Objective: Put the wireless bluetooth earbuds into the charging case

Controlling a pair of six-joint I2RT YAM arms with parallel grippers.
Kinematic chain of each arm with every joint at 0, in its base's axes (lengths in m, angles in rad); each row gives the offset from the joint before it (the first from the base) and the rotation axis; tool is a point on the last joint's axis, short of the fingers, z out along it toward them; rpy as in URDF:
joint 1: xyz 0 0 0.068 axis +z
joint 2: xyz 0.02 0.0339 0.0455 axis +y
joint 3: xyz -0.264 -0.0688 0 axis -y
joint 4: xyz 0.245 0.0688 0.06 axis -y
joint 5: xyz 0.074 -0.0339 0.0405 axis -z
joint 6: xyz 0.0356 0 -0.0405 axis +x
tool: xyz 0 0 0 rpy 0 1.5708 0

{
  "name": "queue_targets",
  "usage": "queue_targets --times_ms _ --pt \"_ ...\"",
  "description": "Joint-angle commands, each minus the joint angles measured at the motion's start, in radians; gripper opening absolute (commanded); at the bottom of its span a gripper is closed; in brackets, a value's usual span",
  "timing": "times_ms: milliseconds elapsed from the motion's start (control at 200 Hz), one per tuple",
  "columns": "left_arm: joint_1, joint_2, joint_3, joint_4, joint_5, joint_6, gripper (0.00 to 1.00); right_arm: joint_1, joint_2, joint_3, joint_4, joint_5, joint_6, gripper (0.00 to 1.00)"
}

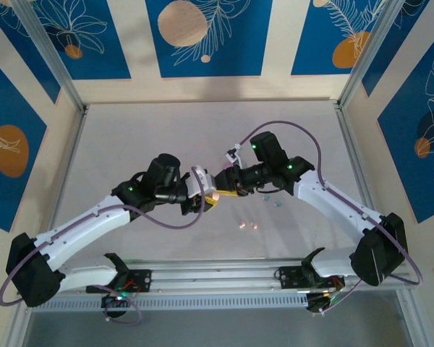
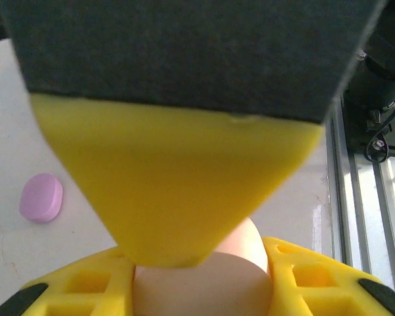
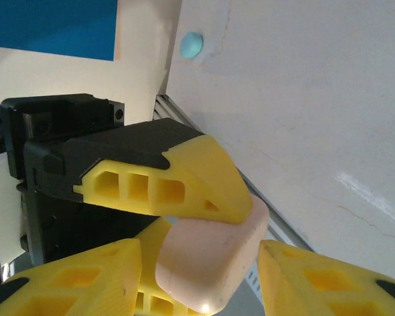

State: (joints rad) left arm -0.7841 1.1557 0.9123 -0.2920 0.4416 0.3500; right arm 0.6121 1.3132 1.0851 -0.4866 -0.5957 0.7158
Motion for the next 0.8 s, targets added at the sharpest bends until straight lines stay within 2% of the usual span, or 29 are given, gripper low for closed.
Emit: queue_targets --times_ms 0,370,515,585,720,795 --pt "-0.016 0.01 0.04 0.003 -0.003 0.014 0.3 0.018 0.015 0.05 -0.07 0.007 -0.032 0.51" --pt "-0.021 0.013 0.048 -0.003 -0.026 0.015 0.31 0.039 0.058 0.08 -0.126 0.022 -0.045 0.5" --pt "-0.026 0.016 0.052 -0.01 -0.033 0.02 0.31 0.047 0.079 0.101 -0.161 0.054 -0.051 0.46" --pt "-0.029 0.017 0.055 -0.017 -0.042 0.024 0.31 0.05 0.091 0.115 -0.184 0.074 -0.055 0.43" --pt "-0.031 0.013 0.054 -0.02 -0.058 0.028 0.32 0.052 0.096 0.127 -0.199 0.097 -0.056 0.27" --pt "-0.032 0.01 0.05 -0.019 -0.063 0.029 0.34 0.051 0.089 0.128 -0.194 0.101 -0.055 0.22"
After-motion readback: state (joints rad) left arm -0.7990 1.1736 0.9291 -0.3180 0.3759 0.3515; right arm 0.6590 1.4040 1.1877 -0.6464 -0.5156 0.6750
